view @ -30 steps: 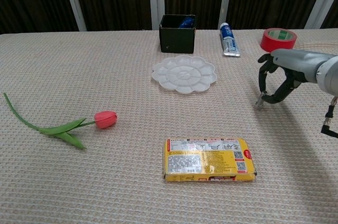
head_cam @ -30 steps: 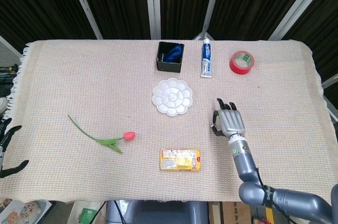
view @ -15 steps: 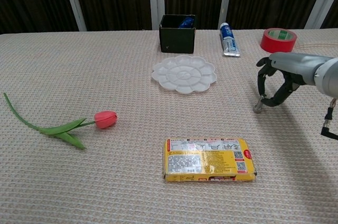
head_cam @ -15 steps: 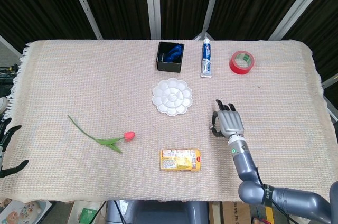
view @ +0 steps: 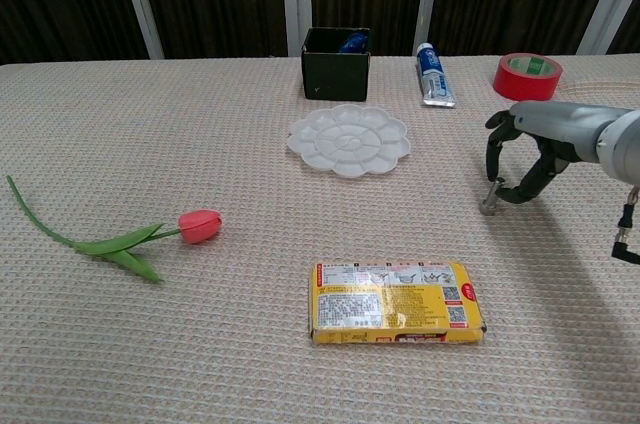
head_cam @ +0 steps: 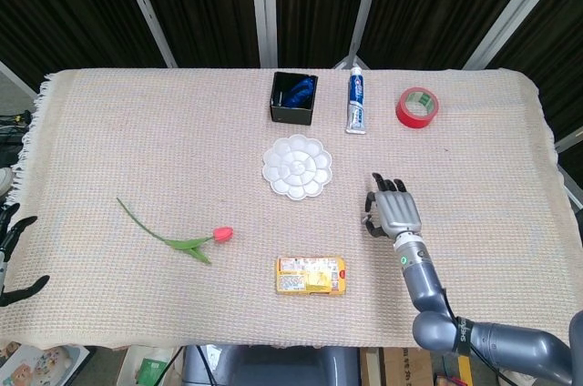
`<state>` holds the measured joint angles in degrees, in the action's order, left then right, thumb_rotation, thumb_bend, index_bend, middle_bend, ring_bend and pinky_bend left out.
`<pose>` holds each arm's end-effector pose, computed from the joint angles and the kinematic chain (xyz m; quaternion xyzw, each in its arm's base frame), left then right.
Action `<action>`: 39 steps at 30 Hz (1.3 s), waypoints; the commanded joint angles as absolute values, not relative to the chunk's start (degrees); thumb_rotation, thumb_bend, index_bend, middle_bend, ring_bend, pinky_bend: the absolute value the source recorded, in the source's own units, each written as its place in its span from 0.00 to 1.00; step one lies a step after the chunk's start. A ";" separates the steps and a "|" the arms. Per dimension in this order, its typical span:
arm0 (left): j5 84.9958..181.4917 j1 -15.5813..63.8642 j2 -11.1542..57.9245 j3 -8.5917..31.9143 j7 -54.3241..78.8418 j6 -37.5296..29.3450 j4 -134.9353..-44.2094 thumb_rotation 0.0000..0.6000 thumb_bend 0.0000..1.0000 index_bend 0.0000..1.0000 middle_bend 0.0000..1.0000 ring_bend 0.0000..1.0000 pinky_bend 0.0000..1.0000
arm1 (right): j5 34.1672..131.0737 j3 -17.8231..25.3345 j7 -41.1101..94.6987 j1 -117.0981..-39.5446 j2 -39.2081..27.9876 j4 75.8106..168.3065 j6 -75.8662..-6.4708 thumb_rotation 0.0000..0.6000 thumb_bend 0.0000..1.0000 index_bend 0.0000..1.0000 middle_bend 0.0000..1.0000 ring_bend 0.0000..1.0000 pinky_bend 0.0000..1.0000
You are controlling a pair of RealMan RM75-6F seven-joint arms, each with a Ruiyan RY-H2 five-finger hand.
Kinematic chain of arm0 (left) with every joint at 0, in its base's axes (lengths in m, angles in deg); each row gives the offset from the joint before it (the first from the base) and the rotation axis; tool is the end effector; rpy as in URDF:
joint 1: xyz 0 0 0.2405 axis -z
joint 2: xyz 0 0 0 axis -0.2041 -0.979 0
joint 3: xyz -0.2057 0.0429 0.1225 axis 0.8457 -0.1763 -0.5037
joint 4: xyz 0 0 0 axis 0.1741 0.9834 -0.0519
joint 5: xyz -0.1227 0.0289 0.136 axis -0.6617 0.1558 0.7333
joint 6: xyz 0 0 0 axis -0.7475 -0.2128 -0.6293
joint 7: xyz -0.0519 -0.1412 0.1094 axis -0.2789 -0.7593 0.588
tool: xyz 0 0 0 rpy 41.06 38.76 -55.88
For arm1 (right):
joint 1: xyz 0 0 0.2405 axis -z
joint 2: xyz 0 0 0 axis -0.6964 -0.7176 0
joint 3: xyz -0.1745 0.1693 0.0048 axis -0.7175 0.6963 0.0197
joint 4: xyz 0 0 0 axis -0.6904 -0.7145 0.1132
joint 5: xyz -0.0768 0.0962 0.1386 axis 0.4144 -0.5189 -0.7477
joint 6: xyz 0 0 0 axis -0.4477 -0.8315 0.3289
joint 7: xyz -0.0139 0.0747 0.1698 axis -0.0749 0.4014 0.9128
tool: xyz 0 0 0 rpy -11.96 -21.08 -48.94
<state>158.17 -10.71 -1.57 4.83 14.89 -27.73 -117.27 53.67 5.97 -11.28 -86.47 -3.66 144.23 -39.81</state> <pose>-0.2832 0.1953 0.1984 -0.5821 -0.3941 -0.3709 0.6069 -0.1710 -0.3603 0.0122 0.6636 -0.4913 0.2723 0.4941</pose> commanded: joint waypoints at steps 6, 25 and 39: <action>158.21 -10.72 -1.59 4.81 14.87 -27.75 -117.24 1.00 0.25 0.18 0.00 0.00 0.00 | 53.54 5.52 -11.40 -86.80 -3.99 144.51 -39.96 1.00 0.36 0.44 0.06 0.09 0.08; 158.98 -11.19 -2.06 4.72 13.35 -28.79 -117.40 1.00 0.25 0.18 0.00 0.00 0.00 | 66.99 0.28 -1.18 -72.67 -24.65 163.61 -55.79 1.00 0.36 0.30 0.00 0.00 0.02; 160.00 -12.07 -2.66 4.22 12.32 -30.12 -117.45 1.00 0.25 0.17 0.00 0.00 0.00 | 102.44 -14.49 10.39 -54.49 -21.82 151.32 -75.26 1.00 0.36 0.11 0.00 0.00 0.01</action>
<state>159.99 -12.05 -2.64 4.22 12.34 -30.10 -117.46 97.33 -11.72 6.62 -58.71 -23.58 155.89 -70.56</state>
